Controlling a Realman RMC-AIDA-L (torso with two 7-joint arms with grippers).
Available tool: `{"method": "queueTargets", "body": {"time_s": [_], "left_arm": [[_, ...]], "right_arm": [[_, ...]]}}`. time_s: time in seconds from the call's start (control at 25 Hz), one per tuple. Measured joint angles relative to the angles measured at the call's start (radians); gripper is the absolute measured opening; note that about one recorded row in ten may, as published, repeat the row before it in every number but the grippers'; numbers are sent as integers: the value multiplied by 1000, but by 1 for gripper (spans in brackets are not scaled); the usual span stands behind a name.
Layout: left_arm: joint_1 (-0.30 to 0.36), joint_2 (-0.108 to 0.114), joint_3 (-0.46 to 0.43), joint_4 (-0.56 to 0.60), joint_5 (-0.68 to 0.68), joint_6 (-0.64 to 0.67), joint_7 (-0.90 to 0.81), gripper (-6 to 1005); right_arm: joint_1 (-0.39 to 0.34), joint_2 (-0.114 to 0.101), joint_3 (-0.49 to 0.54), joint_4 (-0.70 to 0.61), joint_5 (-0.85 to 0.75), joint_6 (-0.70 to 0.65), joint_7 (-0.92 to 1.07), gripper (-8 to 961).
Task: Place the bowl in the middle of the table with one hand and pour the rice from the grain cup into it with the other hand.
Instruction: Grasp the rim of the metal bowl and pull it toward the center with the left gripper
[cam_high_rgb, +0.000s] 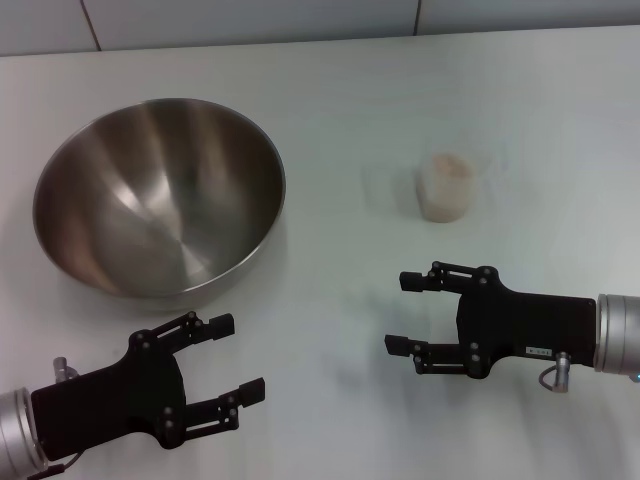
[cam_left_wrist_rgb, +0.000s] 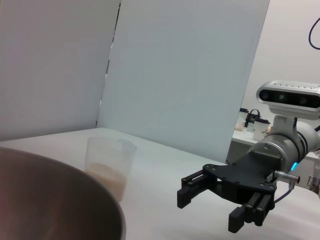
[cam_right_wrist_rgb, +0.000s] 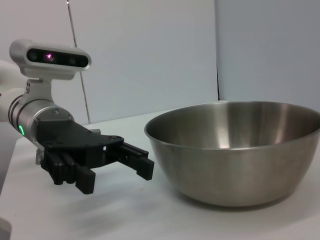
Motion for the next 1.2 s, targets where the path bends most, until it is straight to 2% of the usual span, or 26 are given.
{"method": "queueTargets", "body": {"time_s": [1.2], "left_arm": [[1,0,3,-1,7,1,-1,826]], "right_arm": [[0,0,1,5,3,4,-22,774]]}}
